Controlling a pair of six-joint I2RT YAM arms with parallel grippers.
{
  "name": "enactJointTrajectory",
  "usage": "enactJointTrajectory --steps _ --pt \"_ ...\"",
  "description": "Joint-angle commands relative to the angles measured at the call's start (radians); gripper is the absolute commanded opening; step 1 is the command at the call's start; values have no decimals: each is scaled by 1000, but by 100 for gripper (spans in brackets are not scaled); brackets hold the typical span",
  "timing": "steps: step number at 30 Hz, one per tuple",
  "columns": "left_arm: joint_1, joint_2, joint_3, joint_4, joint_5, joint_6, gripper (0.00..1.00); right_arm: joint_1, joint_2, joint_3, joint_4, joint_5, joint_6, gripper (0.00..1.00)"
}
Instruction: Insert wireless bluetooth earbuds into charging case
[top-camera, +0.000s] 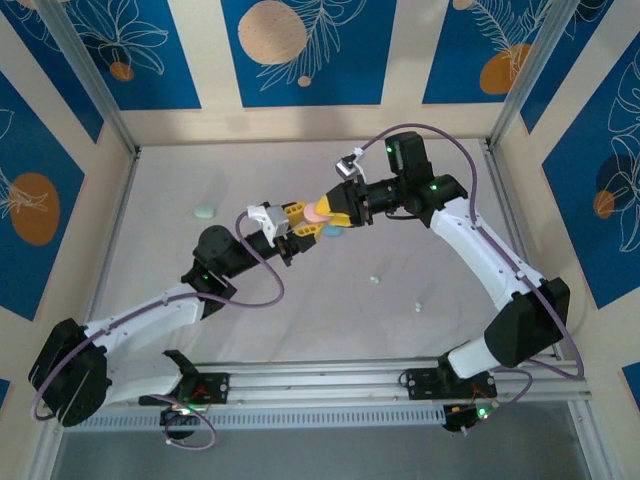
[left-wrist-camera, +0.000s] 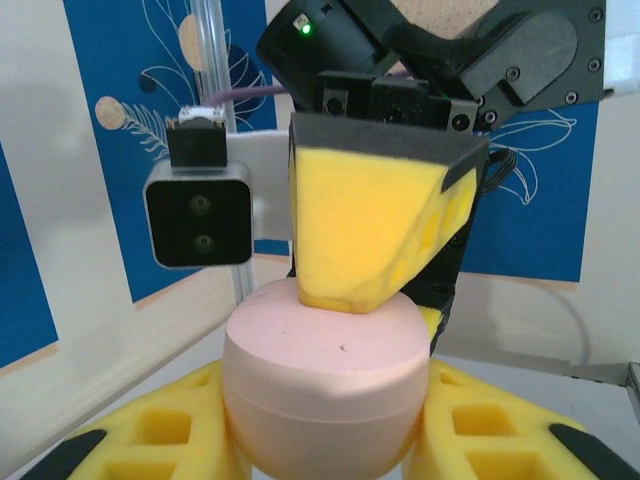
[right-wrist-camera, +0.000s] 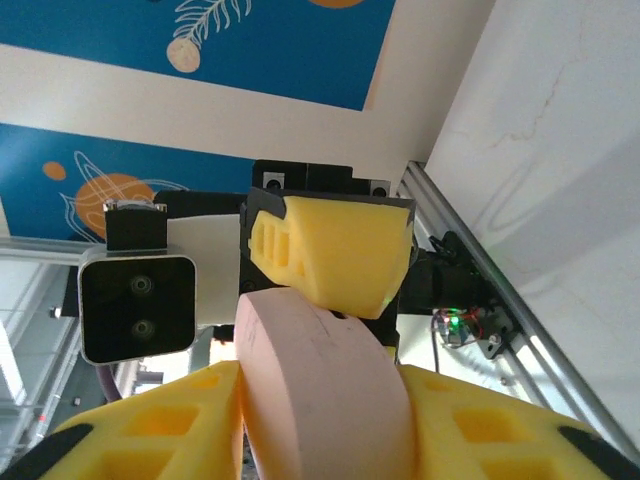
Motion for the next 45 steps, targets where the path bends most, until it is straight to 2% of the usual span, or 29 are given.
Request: enactJointTrajectory --steps 1,7,10,12,15,22,24,29,34,45 --pt "-13 5 38 17 21 -5 36 -5 -24 -14 44 -57 34 30" --pt "-13 2 35 -45 3 20 45 -43 -54 -61 109 -2 88 19" --pt "-14 -8 31 -98 -5 39 58 -56 -77 -95 172 24 129 17" --pt "-14 -17 25 -122 -17 49 60 -64 -91 -113 198 45 142 17" --pt "-13 -37 5 -147 -49 56 71 -88 -106 -149 223 89 152 17" --pt "-11 -125 0 -303 -221 24 75 -210 -62 -261 75 390 8 17" --pt "-11 -147 23 -390 -277 9 76 -245 -10 -293 72 433 -15 17" --pt "-8 -173 97 -614 -378 -11 79 -285 155 -301 105 426 -69 17" --pt "23 -168 151 -772 -412 -86 79 -294 294 -258 80 424 -137 18" --pt "53 -180 146 -828 -480 -126 80 -321 483 -144 36 435 -186 19"
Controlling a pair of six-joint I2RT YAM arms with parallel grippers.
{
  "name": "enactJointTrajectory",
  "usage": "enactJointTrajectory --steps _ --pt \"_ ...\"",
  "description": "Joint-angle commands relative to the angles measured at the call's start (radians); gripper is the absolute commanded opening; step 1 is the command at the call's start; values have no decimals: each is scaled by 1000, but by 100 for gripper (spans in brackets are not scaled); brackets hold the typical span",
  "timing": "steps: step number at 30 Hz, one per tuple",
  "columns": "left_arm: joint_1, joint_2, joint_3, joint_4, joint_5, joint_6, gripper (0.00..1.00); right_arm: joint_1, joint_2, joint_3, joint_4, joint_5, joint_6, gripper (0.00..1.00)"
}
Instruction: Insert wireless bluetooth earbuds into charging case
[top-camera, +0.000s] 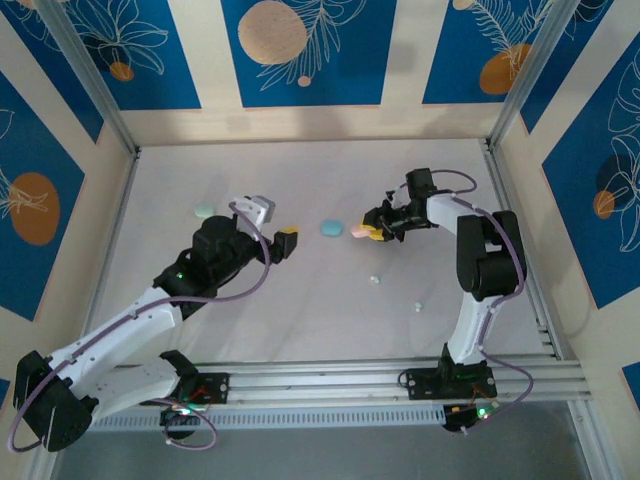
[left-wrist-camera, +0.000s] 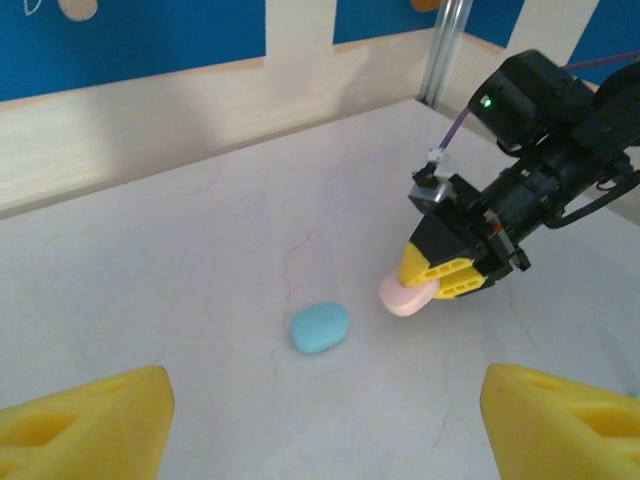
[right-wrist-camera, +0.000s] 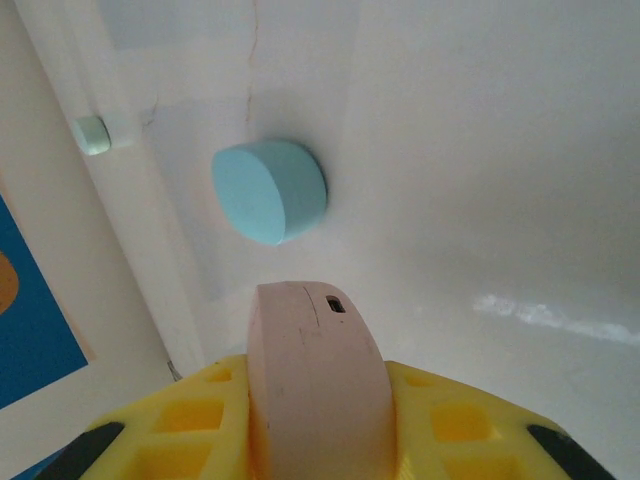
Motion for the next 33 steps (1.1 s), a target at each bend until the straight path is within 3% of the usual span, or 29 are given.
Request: enactJointTrajectory --steps 1,6,14,24,33 --pt "14 -25 18 -27 -60 -20 80 -6 37 42 -32 -1 -36 19" --pt "21 -50 4 -28 -118 -37 80 -7 93 70 -28 -3 -34 20" --pt "37 -56 8 -62 -121 -64 80 4 129 92 -66 82 -47 25" --pt "57 -34 26 -81 -106 -93 80 45 173 131 -44 42 -26 28" --pt "88 -5 61 -165 -105 -126 80 62 146 134 -87 156 -34 43"
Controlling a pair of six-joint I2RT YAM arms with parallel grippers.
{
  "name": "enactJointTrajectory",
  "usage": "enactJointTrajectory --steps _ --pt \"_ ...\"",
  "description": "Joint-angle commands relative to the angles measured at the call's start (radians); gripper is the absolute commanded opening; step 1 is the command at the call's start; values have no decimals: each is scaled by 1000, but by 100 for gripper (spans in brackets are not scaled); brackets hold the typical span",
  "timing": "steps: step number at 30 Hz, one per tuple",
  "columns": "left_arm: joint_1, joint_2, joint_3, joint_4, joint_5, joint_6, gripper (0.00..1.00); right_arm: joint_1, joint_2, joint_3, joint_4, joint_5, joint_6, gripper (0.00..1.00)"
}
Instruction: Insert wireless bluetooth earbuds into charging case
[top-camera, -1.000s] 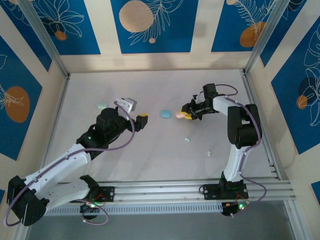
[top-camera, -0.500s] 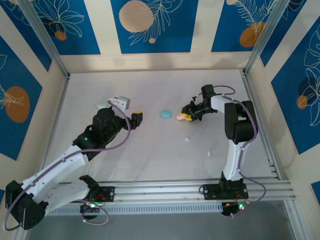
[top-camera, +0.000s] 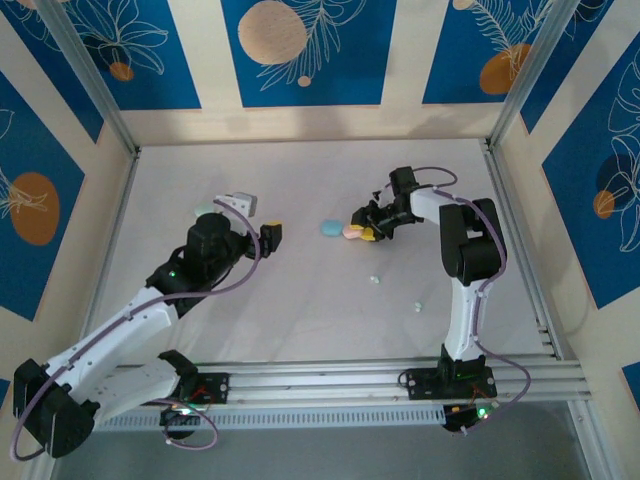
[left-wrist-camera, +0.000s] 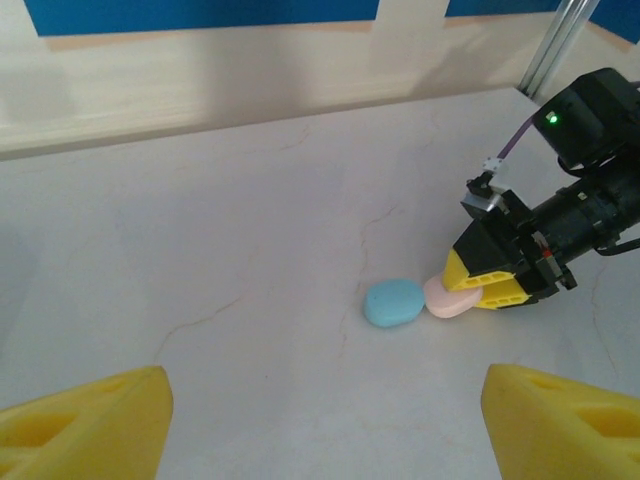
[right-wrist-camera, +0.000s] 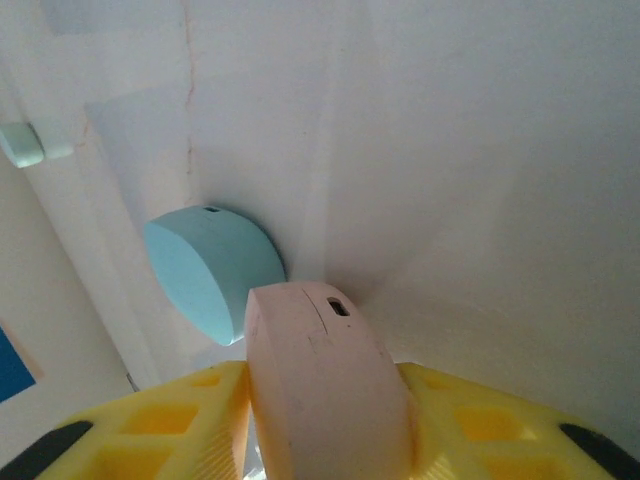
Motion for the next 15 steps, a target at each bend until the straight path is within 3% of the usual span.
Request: enactJointTrajectory --steps 1,9,15 --pt "29 14 50 -64 3 -31 80 2 -25 3 -72 102 -22 44" --pt "121 84 117 -184 46 -65 80 3 -124 10 -148 174 -75 56" --pt "215 199 210 -327 82 -62 81 14 -273 -29 -184 230 -97 57"
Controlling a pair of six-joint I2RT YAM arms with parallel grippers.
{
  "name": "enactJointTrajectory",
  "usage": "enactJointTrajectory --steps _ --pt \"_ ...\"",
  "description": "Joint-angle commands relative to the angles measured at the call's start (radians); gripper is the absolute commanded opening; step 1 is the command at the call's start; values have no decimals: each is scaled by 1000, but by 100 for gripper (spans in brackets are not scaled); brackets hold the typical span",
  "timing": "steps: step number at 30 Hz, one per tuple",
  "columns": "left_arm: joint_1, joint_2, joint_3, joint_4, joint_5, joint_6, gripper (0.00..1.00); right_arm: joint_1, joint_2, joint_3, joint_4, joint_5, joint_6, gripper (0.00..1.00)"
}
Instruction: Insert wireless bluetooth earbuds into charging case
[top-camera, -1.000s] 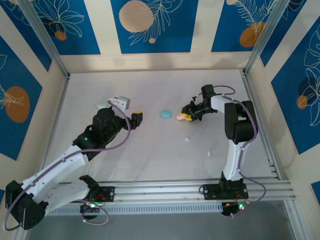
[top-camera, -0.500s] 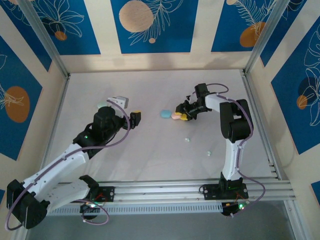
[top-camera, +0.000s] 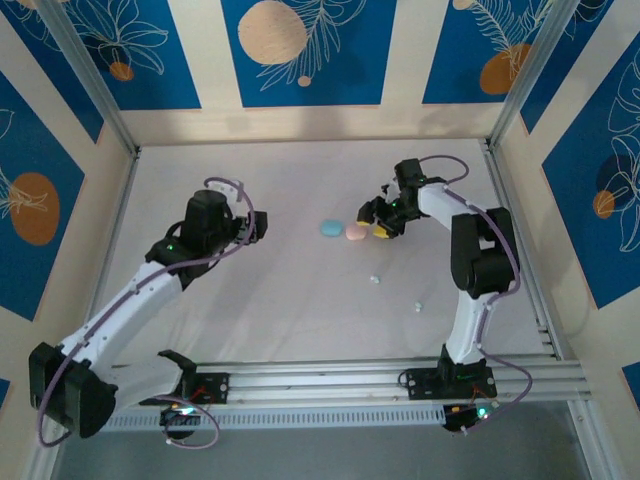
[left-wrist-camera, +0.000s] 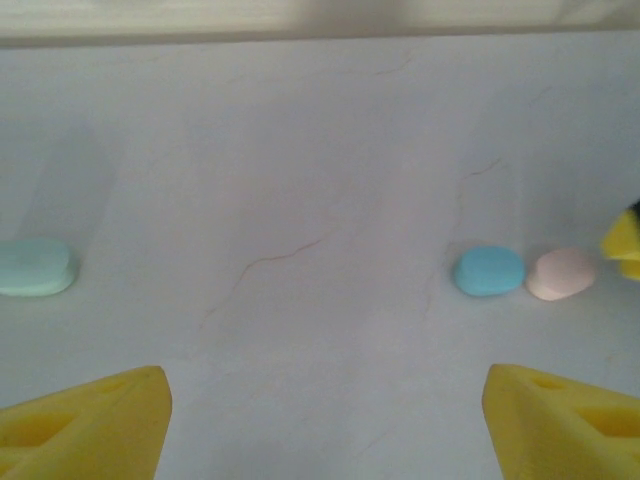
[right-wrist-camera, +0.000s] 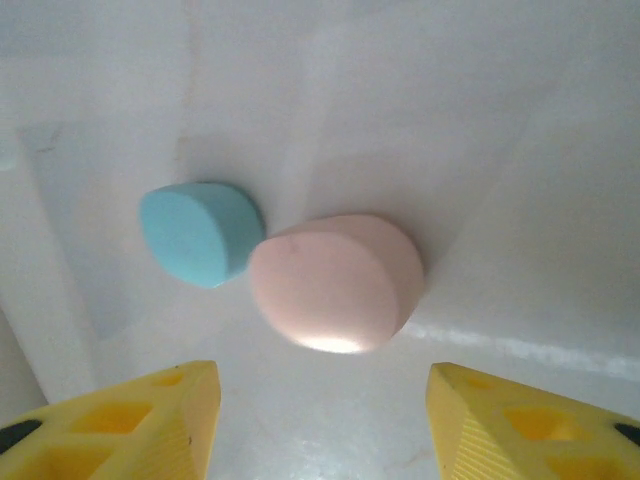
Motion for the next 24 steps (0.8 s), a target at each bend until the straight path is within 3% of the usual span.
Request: enactJointTrajectory --steps 1,7,11,15,24 --pt "49 58 65 -120 27 -10 82 14 -131 -36 -42 46 -30 57" --pt "177 195 119 -156 59 -23 83 60 -303 -106 -38 74 -28 59" --pt "249 308 193 -206 17 -75 83 88 -390 -143 -35 73 -17 60" --pt "305 435 298 -285 -35 -149 82 104 -451 -161 -41 73 -4 62" --pt "402 589 373 -244 27 -349 78 121 -536 -182 -66 72 23 63"
